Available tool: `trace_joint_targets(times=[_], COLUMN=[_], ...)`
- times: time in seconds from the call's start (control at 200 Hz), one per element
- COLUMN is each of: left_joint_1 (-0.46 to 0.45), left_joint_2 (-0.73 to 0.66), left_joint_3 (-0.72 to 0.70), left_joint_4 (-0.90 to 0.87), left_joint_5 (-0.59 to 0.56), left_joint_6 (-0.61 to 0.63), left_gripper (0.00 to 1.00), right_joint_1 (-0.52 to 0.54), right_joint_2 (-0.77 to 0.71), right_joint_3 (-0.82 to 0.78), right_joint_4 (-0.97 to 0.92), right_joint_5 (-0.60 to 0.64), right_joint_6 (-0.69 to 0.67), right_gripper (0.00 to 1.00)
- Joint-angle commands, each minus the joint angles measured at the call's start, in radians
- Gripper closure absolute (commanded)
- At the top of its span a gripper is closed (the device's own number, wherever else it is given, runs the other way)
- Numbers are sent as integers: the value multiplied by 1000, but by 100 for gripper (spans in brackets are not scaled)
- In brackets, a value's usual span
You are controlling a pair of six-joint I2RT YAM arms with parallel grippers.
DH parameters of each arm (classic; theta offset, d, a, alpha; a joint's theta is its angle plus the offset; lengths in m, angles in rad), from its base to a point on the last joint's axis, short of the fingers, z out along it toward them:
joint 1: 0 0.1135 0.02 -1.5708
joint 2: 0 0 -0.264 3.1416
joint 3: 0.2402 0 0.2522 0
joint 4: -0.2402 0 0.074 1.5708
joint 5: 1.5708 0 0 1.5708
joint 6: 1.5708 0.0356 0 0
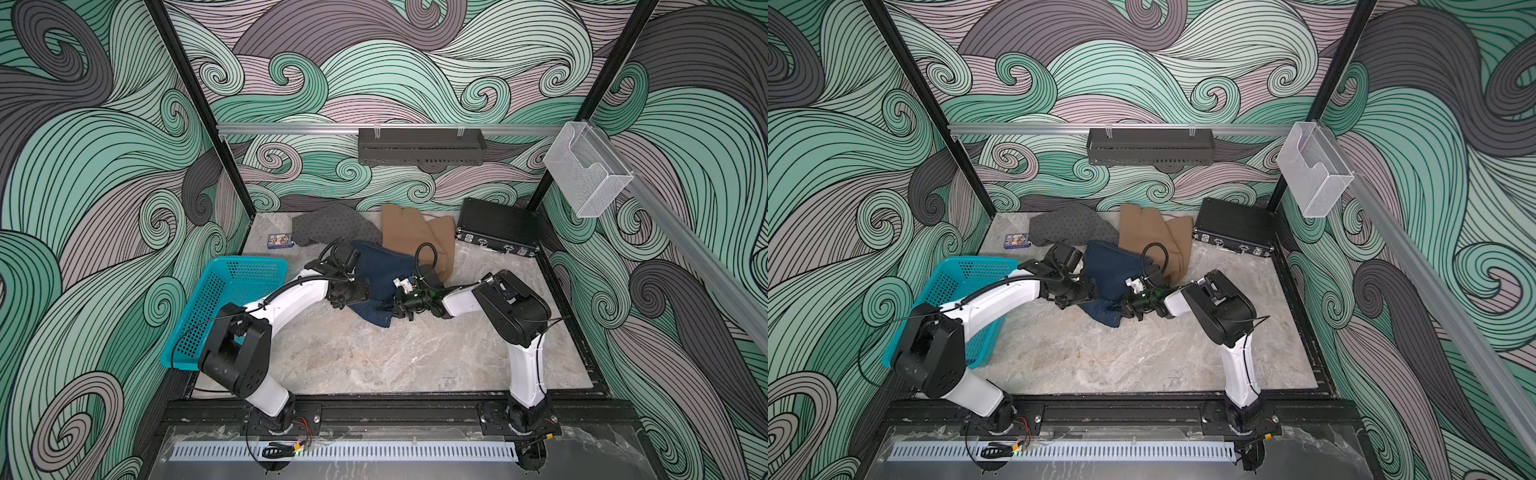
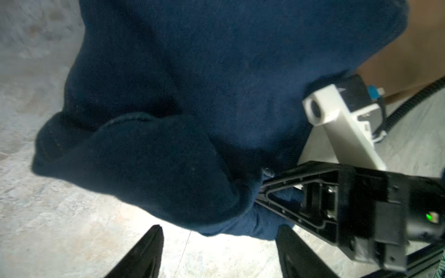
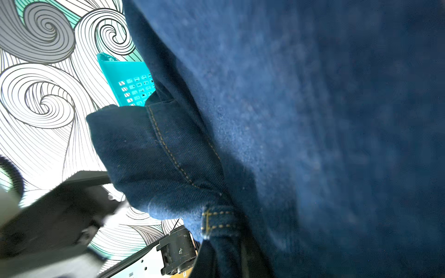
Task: Roll up the skirts
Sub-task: Roll the skirt at the center of the board.
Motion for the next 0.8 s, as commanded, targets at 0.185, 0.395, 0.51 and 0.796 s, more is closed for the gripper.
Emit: trace_joint_targets(times=[0.185,0.395,0.51,0.796], left_joint_1=[9,77,87,89], left_joint_2=[-178,-96,-54,59], left_joint_3=[-253,-348,-357,-340], left_joint_4=[320,554,581,639], left_joint_5=[-21,16,4,-44], left_joint_6=[-170,-290,-342,-454], left_gripper=[18,16,19,24], right_joint_1=[-8,-15,-16,-22], right_joint_2=[76,75,80,88], right_joint_3=[26,31,44,56], right_joint_4=[-202,-242,-259,-283], right_joint_5=[87,82,77,67], right_joint_6=[-11,-34,-43,-63], right_gripper=[100,100,100,100])
